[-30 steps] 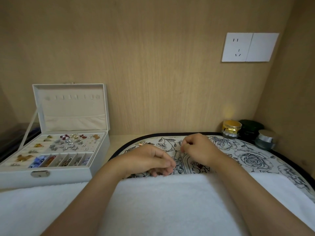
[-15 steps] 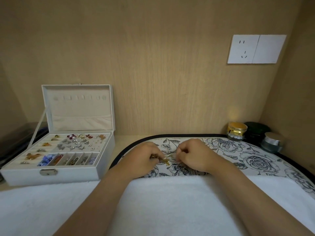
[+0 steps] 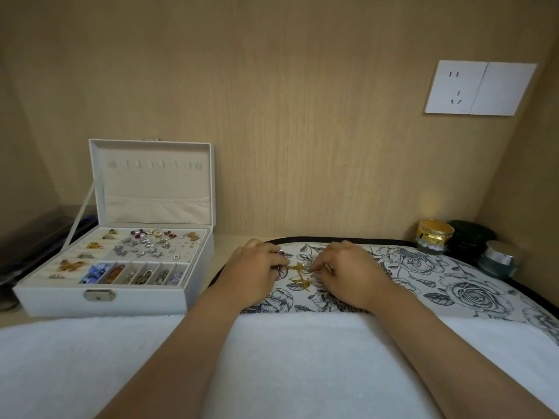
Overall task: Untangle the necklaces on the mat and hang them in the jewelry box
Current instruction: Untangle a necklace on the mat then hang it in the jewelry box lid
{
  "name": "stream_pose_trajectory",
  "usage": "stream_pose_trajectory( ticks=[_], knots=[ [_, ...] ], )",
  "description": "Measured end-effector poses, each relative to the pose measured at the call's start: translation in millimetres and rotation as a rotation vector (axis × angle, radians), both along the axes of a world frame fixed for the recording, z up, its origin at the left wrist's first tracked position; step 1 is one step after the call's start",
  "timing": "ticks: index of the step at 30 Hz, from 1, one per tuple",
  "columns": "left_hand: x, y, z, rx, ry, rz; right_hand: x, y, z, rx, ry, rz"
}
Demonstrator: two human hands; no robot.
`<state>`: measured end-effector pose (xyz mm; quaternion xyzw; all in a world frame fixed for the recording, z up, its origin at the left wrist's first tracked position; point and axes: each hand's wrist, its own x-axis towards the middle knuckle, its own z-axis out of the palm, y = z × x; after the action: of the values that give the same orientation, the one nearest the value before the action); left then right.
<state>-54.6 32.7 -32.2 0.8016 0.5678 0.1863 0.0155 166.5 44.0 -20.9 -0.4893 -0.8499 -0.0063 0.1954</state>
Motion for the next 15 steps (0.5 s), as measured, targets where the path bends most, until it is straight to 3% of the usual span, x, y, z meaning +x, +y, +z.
stream_pose_trajectory(
  ticks=[6, 15],
  knots=[
    [1.9, -1.9, -0.6, 0.042, 0.015, 0.0, -7.3, -2.2, -1.6, -0.097, 0.041, 0.088],
    [2.7, -2.0, 1.3, 0.091, -0.004, 0.105, -13.5, 7.5, -1.6, -0.026, 0.042, 0.034]
  ],
)
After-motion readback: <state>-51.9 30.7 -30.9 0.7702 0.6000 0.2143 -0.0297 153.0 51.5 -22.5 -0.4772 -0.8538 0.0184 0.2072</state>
